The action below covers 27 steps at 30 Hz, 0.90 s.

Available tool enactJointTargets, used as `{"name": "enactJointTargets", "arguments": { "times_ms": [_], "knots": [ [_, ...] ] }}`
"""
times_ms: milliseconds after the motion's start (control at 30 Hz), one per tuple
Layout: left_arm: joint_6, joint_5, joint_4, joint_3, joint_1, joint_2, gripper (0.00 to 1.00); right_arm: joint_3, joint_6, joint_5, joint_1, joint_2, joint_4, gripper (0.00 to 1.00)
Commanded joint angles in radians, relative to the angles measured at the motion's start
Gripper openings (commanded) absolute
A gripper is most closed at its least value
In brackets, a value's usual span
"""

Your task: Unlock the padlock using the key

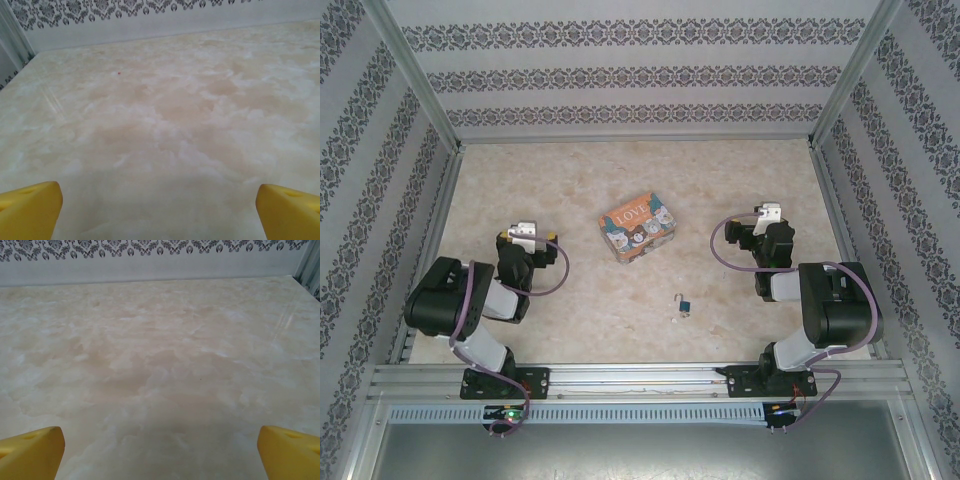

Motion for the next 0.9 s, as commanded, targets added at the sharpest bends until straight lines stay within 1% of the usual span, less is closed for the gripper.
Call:
{"name": "enactJointTargets", "arguments": {
  "times_ms": [0,67,200,233,267,300,333,400,433,867],
  "knots": [
    [-0.004,0.017,0.152,-0.012,0.021,-0.006,0.99,0.019,-0.012,0.013,0.010,-0.017,0.002,0.98],
    [-0.009,0.013,0.103,0.016,0.027,-0.013,0.99,0.020,-0.010,0.012,0.010,-0.017,0.001,0.99],
    [-0.040,0.015,-0.159,0.132,0.051,-0.045,0.99,0.021,-0.011,0.012,0.010,-0.017,0.001,0.98],
    [-0.050,0.025,-0.238,0.168,0.061,-0.048,0.99,0.021,-0.011,0.012,0.010,-0.018,0.001,0.98],
    [-0.068,0.071,-0.295,0.185,0.084,-0.059,0.99,0.021,-0.011,0.012,0.009,-0.017,0.001,0.98],
    [-0.076,0.096,-0.277,0.176,0.098,-0.053,0.99,0.021,-0.011,0.012,0.010,-0.017,0.001,0.98],
    [-0.071,0.095,-0.244,0.171,0.098,-0.046,0.99,0.021,-0.011,0.012,0.010,-0.017,0.001,0.98],
    [-0.077,0.096,-0.271,0.176,0.098,-0.053,0.99,0.021,-0.011,0.012,0.010,-0.017,0.001,0.99],
    [-0.073,0.095,-0.253,0.172,0.098,-0.049,0.99,0.021,-0.012,0.012,0.010,-0.017,0.001,0.98],
    [-0.071,0.097,-0.256,0.173,0.098,-0.050,0.99,0.021,-0.010,0.012,0.010,-0.018,0.001,0.98]
  ]
}}
